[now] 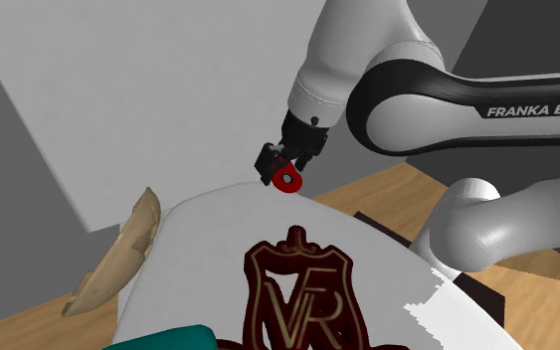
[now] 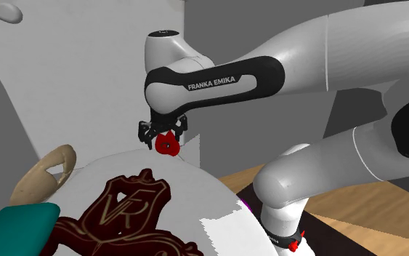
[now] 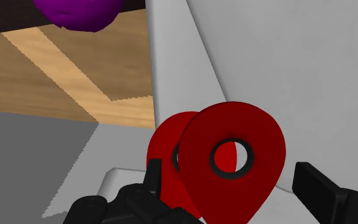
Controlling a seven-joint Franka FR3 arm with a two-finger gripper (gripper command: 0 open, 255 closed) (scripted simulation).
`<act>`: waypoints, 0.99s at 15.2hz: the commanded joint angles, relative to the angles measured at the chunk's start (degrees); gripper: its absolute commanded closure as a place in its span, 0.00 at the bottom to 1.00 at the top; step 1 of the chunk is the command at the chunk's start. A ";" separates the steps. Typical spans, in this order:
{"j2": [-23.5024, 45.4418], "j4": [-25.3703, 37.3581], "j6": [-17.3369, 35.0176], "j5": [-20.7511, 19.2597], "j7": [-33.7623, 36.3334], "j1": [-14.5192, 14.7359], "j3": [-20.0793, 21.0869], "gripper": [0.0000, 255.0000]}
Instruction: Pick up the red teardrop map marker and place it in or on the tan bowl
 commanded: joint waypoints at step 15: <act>-0.19 2.10 -2.28 -0.50 -0.19 -0.24 -0.71 1.00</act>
